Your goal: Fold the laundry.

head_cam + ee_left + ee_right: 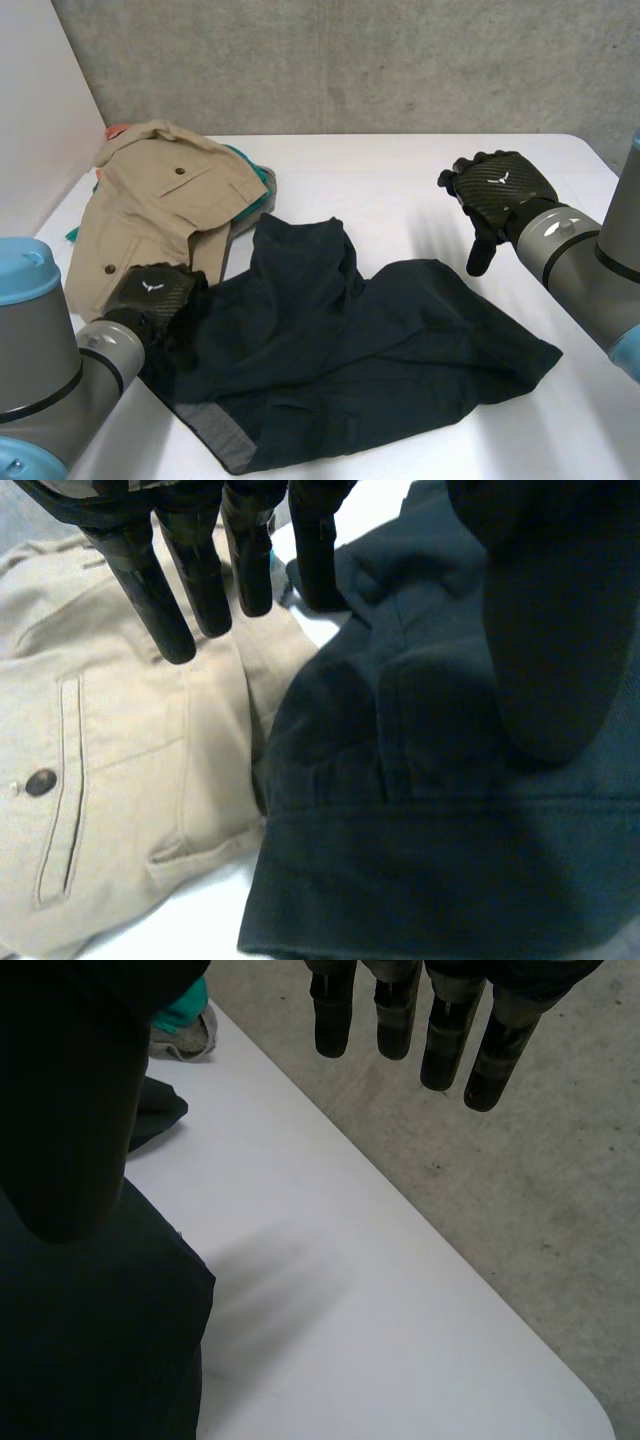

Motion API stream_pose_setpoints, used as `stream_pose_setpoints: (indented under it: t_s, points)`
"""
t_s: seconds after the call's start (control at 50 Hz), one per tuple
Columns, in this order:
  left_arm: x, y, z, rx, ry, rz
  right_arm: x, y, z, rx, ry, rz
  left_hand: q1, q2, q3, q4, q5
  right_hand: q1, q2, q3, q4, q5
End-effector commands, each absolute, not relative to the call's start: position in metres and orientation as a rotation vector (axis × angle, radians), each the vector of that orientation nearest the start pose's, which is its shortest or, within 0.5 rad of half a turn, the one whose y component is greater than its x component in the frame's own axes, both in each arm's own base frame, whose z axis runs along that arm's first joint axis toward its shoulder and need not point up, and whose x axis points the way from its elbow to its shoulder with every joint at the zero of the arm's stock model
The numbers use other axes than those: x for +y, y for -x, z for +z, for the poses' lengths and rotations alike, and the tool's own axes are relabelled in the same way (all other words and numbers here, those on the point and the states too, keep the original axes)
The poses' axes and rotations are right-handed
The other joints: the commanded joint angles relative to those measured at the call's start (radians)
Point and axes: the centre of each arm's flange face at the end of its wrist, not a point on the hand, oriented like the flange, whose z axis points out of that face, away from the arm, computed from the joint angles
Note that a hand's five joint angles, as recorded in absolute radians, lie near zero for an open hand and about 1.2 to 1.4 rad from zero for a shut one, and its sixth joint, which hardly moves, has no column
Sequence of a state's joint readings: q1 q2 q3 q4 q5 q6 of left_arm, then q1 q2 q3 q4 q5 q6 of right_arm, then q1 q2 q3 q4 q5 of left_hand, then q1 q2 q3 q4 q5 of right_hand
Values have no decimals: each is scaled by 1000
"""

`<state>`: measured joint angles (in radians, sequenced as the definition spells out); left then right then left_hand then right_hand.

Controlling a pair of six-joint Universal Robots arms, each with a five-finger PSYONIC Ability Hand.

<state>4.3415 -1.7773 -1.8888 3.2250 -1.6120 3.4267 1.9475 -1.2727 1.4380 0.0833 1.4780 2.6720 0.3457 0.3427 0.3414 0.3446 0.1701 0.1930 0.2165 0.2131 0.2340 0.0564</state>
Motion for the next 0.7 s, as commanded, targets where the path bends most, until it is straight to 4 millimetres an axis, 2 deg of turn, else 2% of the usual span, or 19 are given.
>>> stream_pose_setpoints:
  t_s: [0.02,0.08,0.2,0.26,0.28,0.32,0.34,0.4,0.42,0.48,0.5,0.56,0.58,0.64,0.68,0.7]
  points:
    - [-223,221,152,2506,-884,-1629,-272,-257,240,2223,1090,-1907,518,521,523,519,519,-18,-42,-39,-59,-56]
    - [-228,225,158,2394,-944,-1674,-271,-257,238,2229,1095,-1898,1034,1037,1038,1035,1035,-18,-42,-39,-59,-56]
    - [-245,233,185,2157,-982,-1752,-273,-253,236,2245,1086,-1894,1051,1054,1055,1052,1052,-18,-42,-39,-59,-56]
    - [-252,251,212,2029,-994,-1864,-274,-253,237,2244,1084,-1898,1051,1054,1055,1052,1052,-18,-42,-39,-59,-56]
    - [-256,261,231,1958,-973,-1953,-274,-253,237,2241,1085,-1900,1051,1054,1055,1052,1052,-18,-42,-39,-59,-56]
    - [-263,271,255,1873,-925,-2063,-274,-253,239,2237,1082,-1908,1051,1054,1055,1052,1052,-18,-42,-39,-59,-56]
    - [-268,280,279,1786,-876,-2168,-275,-253,240,2238,1080,-1911,1051,1054,1055,1052,1052,-18,-42,-39,-59,-56]
    - [-274,291,317,1639,-785,-2338,-275,-254,241,2234,1075,-1915,1051,1054,1055,1052,1052,-18,-42,-39,-59,-56]
    - [-275,298,340,1542,-732,-2440,-275,-254,241,2233,1073,-1917,1051,1054,1055,1052,1052,-18,-42,-39,-59,-56]
    - [-271,311,369,1407,-662,-2587,-277,-253,245,2224,1056,-1938,1051,1054,1055,1052,1052,-18,-42,-39,-59,-56]
    - [-265,322,382,1340,-650,-2667,-277,-253,246,2223,1052,-1945,1051,1054,1055,1052,1052,-18,-42,-39,-59,-56]
    - [-252,349,384,1277,-713,-2766,-280,-251,250,2213,1034,-1978,1051,1054,1055,1052,1052,-18,-42,-39,-59,-56]
    - [-241,370,377,1263,-796,-2816,-281,-251,251,2212,1031,-1985,1051,1054,1055,1052,1052,-18,-42,-39,-59,-56]
    - [-221,399,362,1242,-950,-2878,-287,-245,257,2218,1000,-2025,1051,1054,1055,1052,1052,-18,-42,-39,-59,-56]
    - [-200,429,333,1268,-1175,-2931,-292,-239,261,2235,974,-2051,1051,1054,1055,1052,1052,-18,-42,-39,-59,-56]
    - [-194,436,322,1293,-1235,-2940,-299,-231,264,2257,940,-2080,1051,1054,1055,1052,1052,-18,-42,-39,-59,-56]
